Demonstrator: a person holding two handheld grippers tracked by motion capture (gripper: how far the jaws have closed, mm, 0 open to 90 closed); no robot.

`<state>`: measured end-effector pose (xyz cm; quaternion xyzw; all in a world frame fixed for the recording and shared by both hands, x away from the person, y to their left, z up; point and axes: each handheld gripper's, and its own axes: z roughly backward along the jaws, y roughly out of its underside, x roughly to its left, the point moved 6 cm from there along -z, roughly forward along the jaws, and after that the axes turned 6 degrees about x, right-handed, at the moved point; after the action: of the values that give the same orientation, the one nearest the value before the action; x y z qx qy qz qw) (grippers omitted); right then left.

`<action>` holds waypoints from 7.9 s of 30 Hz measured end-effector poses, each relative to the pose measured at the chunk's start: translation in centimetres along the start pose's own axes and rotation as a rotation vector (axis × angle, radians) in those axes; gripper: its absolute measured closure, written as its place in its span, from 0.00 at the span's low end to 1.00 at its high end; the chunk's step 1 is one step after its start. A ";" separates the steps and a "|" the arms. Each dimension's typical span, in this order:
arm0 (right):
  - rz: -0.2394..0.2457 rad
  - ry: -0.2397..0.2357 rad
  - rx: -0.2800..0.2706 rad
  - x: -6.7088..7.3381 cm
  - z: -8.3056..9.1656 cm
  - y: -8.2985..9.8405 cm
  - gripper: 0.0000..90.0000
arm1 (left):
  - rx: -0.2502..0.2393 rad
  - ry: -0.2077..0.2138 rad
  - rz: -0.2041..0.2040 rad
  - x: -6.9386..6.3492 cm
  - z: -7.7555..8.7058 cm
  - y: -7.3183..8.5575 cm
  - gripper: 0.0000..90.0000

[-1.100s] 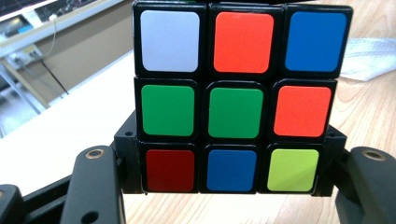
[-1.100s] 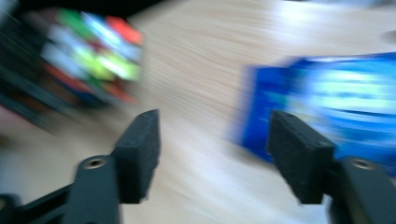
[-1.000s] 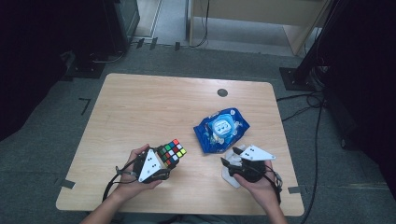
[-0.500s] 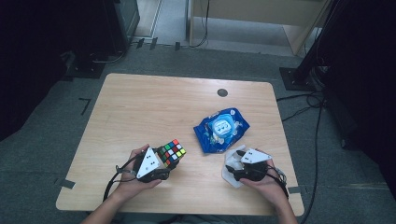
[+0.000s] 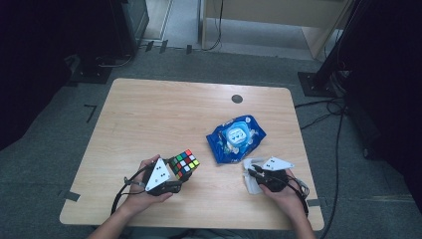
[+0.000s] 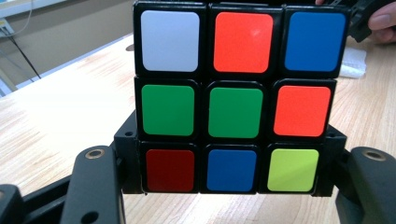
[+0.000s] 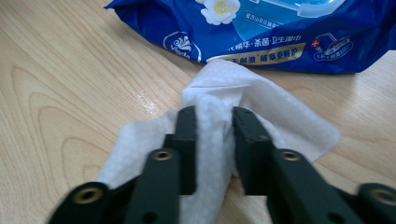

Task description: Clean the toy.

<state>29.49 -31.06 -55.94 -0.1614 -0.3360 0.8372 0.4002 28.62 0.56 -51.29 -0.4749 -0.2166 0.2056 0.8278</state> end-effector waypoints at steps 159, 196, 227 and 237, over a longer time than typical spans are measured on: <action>-0.267 -0.220 -0.319 15.7 -0.9 -9.8 0.28 | -0.107 0.109 0.361 1.4 0.4 -2.8 0.37; -0.175 -0.137 -0.260 15.1 -1.3 -9.5 0.38 | -0.173 0.136 0.257 1.4 2.6 -3.5 0.17; -0.200 -0.445 -0.027 13.9 0.4 -9.1 0.38 | 0.013 -0.078 -0.371 -3.5 -1.3 -0.8 0.35; -0.230 -0.459 -0.030 14.1 0.0 -9.2 0.37 | 0.000 -0.083 -0.344 -3.6 -1.4 -1.1 0.37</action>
<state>25.76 -15.89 -49.60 0.0661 -0.4465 0.7957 0.4038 26.58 -2.90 -51.60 -0.4218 -0.3286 0.0805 0.8412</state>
